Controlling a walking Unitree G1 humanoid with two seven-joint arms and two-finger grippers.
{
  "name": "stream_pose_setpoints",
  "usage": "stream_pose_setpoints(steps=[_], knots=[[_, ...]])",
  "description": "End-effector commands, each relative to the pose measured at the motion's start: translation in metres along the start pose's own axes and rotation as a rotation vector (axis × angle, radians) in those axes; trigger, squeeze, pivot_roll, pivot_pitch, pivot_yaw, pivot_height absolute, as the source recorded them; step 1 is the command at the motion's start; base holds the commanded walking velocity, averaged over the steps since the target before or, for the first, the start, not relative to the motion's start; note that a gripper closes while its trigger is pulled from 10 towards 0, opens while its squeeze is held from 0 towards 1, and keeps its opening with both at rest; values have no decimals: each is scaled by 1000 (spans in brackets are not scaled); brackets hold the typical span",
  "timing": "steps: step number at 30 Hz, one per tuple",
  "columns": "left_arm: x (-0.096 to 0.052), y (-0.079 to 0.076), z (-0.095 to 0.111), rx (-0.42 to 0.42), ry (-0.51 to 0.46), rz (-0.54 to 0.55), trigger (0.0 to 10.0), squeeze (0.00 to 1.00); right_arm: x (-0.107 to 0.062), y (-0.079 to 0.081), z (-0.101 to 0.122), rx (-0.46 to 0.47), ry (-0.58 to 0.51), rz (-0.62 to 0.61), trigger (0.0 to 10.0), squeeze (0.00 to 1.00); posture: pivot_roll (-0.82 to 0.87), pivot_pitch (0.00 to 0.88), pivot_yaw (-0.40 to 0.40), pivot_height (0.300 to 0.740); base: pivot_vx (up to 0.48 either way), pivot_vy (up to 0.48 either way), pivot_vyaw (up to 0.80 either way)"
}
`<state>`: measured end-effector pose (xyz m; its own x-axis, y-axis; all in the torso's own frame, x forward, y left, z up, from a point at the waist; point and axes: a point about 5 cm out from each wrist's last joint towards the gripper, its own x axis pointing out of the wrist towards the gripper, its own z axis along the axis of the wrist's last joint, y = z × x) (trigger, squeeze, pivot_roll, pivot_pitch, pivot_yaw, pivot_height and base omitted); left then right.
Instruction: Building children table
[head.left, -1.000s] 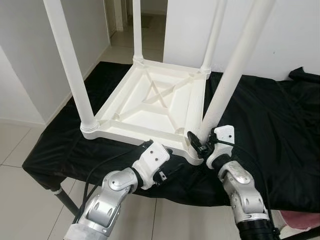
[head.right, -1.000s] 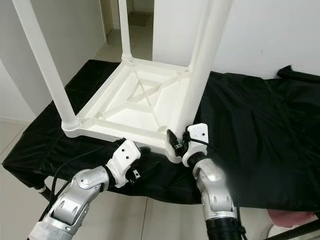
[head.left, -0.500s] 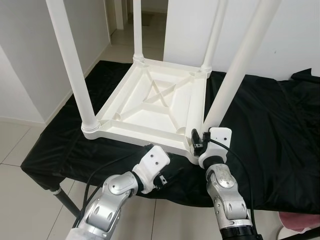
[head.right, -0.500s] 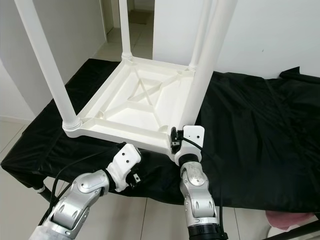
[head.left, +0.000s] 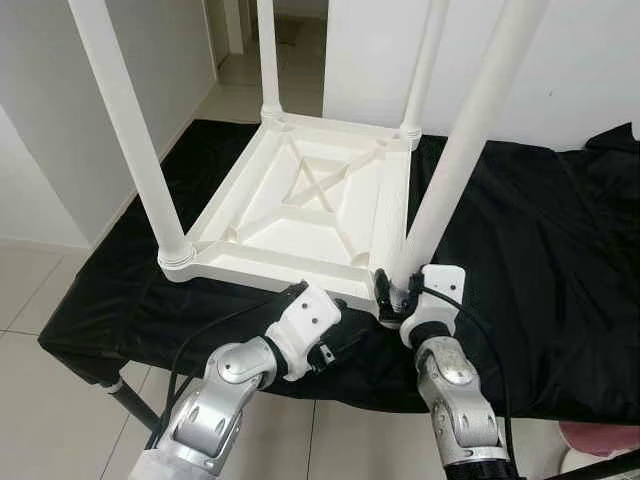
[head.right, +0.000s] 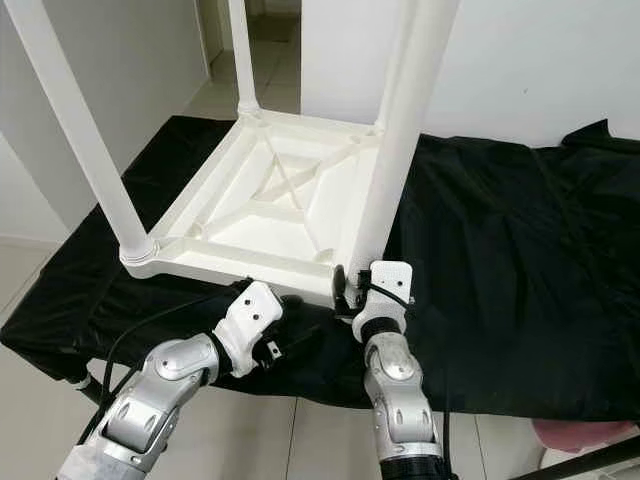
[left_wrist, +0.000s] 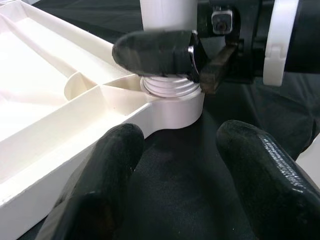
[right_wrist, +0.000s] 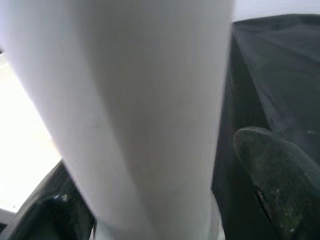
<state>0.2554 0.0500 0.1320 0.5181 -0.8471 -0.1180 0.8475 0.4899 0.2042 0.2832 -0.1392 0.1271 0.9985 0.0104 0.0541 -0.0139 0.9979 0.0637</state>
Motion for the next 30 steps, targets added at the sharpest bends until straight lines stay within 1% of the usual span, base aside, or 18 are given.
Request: stream_pose_setpoints(steps=[1, 2, 4, 5, 6, 7, 8, 11, 12, 13, 15, 16, 17, 20, 23, 28, 29, 30], knots=[[-1, 0, -3, -12, 11, 30, 10000, 0, -1, -8, 2, -2, -14, 16, 10000, 522, 9, 15, 23, 740, 0, 0, 0], [-1, 1, -3, -12, 10, 29, 10000, 0, 1, -13, 3, -21, -21, 79, 10000, 0, 9, 16, 24, 740, 0, 0, 0], [-1, 1, -3, -12, 10, 29, 10000, 0, 1, -13, 3, -21, -21, 79, 10000, 0, 9, 16, 24, 740, 0, 0, 0], [-2, 0, -3, -13, 10, 26, 10000, 0, 8, -25, 8, -73, -27, 227, 10000, 0, 11, 17, 26, 740, 0, 0, 0], [-2, 0, -3, -13, 10, 26, 10000, 0, 8, -25, 8, -73, -27, 227, 10000, 0, 11, 17, 26, 740, 0, 0, 0], [-2, 0, -3, -13, 10, 23, 10000, 0, 11, -29, 10, -89, -27, 275, 10000, 0, 13, 18, 27, 740, 0, 0, 0], [-2, 0, -3, -13, 10, 23, 10000, 0, 11, -29, 10, -89, -27, 275, 10000, 0, 13, 18, 27, 740, 0, 0, 0], [-2, -1, -3, -14, 10, 18, 10000, 0, 20, -33, 15, -135, -32, 390, 10000, 0, 12, 17, 28, 740, 0, 0, 0], [-2, -1, -3, -14, 10, 18, 10000, 0, 20, -33, 15, -135, -32, 390, 10000, 0, 12, 17, 28, 740, 0, 0, 0], [-2, -1, -3, -14, 10, 17, 10000, 0, 24, -34, 17, -150, -25, 435, 10000, 0, 13, 17, 28, 740, 0, 0, 0], [-2, -1, -3, -14, 10, 17, 10000, 0, 24, -34, 17, -150, -25, 435, 10000, 0, 13, 17, 28, 740, 0, 0, 0], [-2, -1, -3, -13, 10, 16, 10000, 0, 27, -33, 17, -174, -18, 484, 4549, 0, 13, 17, 28, 740, 0, 0, 0], [-2, -1, -3, -13, 9, 18, 10000, 0, 30, -32, 16, -189, 0, 520, 0, 0, 17, 14, 22, 740, 0, 0, 0], [-1, 0, -2, -12, 7, 21, 10000, 0, 32, -31, 14, -202, 18, 550, 0, 0, 18, 13, 20, 740, 0, 0, 0], [-1, 0, -2, -14, 6, 28, 10000, 0, 29, -31, 7, -196, 58, 586, 0, 0, 20, 12, 17, 740, 0, 0, 0], [-2, 0, -2, -16, 6, 31, 10000, 0, 27, -35, 5, -180, 63, 597, 0, 0, 22, 18, 13, 740, 0, 0, 0], [-2, 0, -2, -17, 7, 30, 10000, 0, 27, -36, 6, -166, 57, 588, 10000, 0, 22, 20, 12, 740, 0, 0, 0], [-2, 0, -2, -17, 7, 30, 10000, 0, 27, -36, 6, -166, 57, 588, 10000, 0, 22, 20, 12, 740, 0, 0, 0]])
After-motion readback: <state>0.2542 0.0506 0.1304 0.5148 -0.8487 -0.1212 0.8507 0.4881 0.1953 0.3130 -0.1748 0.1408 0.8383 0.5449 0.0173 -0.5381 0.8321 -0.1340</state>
